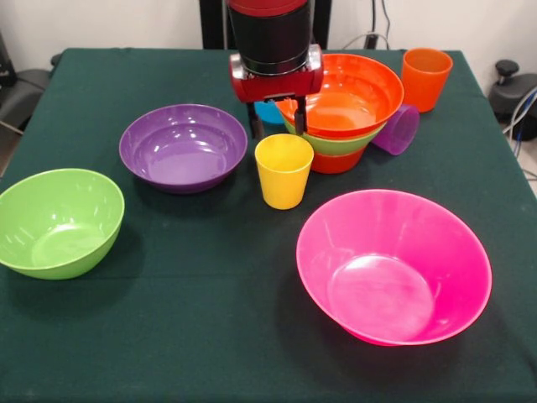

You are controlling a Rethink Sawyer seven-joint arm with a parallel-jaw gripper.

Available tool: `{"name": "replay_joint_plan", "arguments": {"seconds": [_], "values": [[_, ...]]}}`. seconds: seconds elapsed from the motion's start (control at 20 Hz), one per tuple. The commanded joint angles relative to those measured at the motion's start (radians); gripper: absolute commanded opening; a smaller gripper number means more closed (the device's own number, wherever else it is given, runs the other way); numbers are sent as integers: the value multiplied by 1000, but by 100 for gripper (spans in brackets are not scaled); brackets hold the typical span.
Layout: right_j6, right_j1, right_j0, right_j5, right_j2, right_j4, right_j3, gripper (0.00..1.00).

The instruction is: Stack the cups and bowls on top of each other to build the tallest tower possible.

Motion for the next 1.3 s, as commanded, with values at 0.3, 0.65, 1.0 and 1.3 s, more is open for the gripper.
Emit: {"name": "replay_joint_plan", "arguments": {"seconds": [0.3, 0.65, 1.0, 1.3], "values": [[224, 39, 72, -124, -11, 18, 23, 100], [235, 49, 78, -174, -24, 19, 75, 100], [256, 35, 76, -212, -24, 14, 124, 100], [286, 30, 80, -271, -33, -1, 184, 100]]}}
